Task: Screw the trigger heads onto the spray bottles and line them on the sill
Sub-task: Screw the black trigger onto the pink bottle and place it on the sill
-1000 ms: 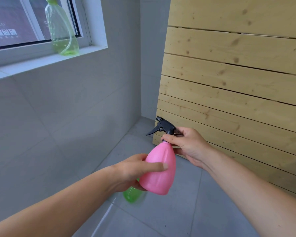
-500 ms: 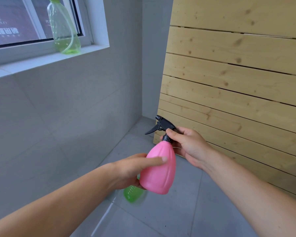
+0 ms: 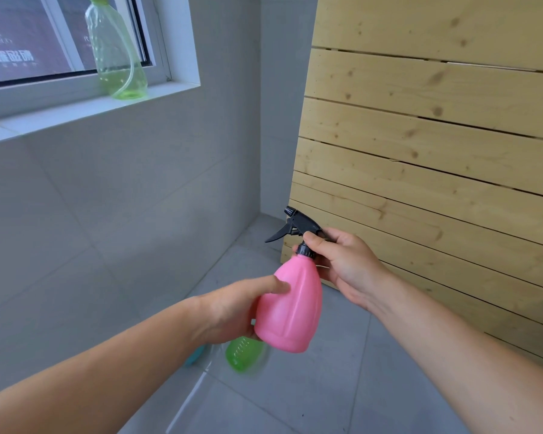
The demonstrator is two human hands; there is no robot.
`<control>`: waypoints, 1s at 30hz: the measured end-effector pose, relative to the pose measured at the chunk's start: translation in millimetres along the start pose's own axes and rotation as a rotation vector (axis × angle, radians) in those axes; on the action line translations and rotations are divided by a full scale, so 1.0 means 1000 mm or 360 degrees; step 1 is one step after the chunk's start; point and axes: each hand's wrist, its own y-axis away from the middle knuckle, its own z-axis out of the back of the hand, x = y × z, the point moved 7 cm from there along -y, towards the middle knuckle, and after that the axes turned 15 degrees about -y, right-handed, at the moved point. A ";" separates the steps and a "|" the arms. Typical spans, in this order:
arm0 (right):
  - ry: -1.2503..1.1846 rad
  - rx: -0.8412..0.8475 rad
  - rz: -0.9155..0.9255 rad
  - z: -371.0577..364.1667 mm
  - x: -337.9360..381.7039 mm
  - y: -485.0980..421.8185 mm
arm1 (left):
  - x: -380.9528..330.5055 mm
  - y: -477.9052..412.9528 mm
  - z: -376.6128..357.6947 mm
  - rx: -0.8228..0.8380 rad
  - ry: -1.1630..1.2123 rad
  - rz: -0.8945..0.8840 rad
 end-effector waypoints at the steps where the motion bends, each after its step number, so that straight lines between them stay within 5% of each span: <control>1: 0.0005 -0.0015 0.0008 0.001 0.000 0.000 | -0.001 0.000 0.002 -0.0044 -0.0041 -0.0011; 24: -0.0065 -0.0048 -0.0049 -0.001 0.002 0.003 | -0.015 0.006 -0.007 0.0078 0.0104 -0.0167; 30: -0.0098 -0.0052 -0.0082 -0.001 0.001 0.003 | -0.021 0.009 0.009 -0.0310 -0.0219 -0.0197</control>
